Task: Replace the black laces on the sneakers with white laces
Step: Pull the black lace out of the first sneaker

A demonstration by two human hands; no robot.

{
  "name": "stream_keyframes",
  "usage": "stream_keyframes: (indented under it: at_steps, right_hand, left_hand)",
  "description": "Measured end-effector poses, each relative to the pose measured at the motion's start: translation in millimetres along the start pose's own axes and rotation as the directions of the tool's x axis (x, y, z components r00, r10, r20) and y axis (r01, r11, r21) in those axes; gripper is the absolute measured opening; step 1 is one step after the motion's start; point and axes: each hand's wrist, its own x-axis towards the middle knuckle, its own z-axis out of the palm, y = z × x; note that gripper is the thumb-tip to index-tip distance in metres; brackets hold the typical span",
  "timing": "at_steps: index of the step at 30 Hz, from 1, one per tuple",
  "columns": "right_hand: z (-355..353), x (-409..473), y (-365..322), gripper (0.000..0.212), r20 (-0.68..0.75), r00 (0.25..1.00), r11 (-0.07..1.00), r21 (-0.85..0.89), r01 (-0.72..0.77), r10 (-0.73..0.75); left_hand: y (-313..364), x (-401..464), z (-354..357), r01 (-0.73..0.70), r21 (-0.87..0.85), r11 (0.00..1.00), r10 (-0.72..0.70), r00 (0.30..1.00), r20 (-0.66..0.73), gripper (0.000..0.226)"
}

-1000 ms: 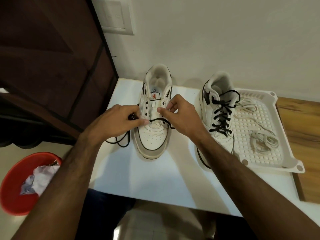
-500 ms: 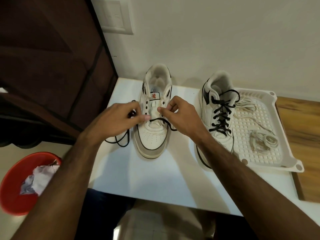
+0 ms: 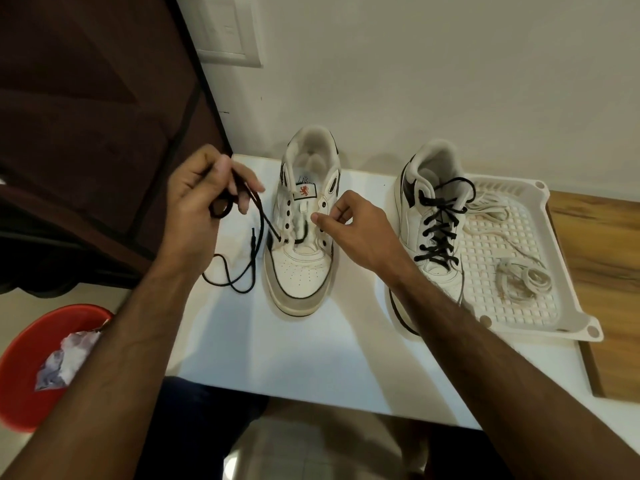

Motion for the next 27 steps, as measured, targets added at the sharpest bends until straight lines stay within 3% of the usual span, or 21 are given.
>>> stream_keyframes:
  at_steps: [2,4,6,7,10,13,16,18,21,24,27]
  right_hand:
    - [0.4,-0.2,0.3,0.034,-0.001,1.000,1.000,-0.003,0.001,-0.001]
    - [0.6,-1.1,0.1,0.034,-0.002,1.000,1.000,-0.007,0.003,-0.003]
    - [1.2,-1.6,-0.7,0.034,-0.007,1.000,1.000,-0.015,0.010,-0.010]
    - [1.0,-1.6,-1.0,0.034,-0.011,1.000,1.000,-0.020,0.011,-0.012]
    - [1.4,-1.9,-2.5,0.034,-0.016,1.000,1.000,-0.026,0.011,-0.011]
    - [1.1,-1.3,-1.7,0.034,-0.013,1.000,1.000,-0.017,0.010,-0.010]
    - [1.7,-0.7,-1.0,0.034,-0.011,1.000,1.000,-0.013,0.010,-0.010]
    - [1.7,-0.2,-0.3,0.034,-0.012,1.000,1.000,-0.011,0.011,-0.011]
    - [1.5,-0.4,0.3,0.033,-0.009,1.000,1.000,-0.011,0.012,-0.012]
    - [1.5,-0.8,0.4,0.033,-0.005,1.000,1.000,-0.011,0.015,-0.015]
    - [1.7,-1.5,1.7,0.034,-0.010,1.000,1.000,-0.012,0.020,-0.021]
  left_hand:
    - [-1.0,0.4,-3.0,0.049,-0.051,0.998,-0.051,0.998,-0.037,0.031]
    - [-7.2,0.0,-3.9,0.147,0.224,0.963,-0.154,0.988,0.011,0.031]
    - [-16.7,-2.0,-3.2,0.177,0.625,0.760,-0.315,0.942,0.116,0.035]
    - [-19.9,-3.5,-1.6,0.176,0.745,0.644,-0.417,0.897,0.149,0.038]
    - [-25.2,-3.5,-4.9,0.152,0.855,0.497,-0.586,0.785,0.201,0.043]
    - [-26.4,-3.2,-9.3,0.108,0.801,0.589,-0.535,0.795,0.287,0.032]
    - [-26.6,-3.0,-8.5,0.030,0.775,0.631,-0.367,0.892,0.264,0.023]
    - [-24.2,-2.5,-4.3,-0.005,0.658,0.753,-0.202,0.950,0.238,0.021]
    - [-13.0,0.6,-1.9,-0.032,0.302,0.953,0.021,0.999,0.038,0.022]
    - [-1.7,3.6,-10.2,-0.111,-0.030,0.993,0.101,0.964,-0.246,0.024]
    - [-4.0,2.1,-14.3,-0.049,0.080,0.996,0.067,0.970,-0.235,0.023]
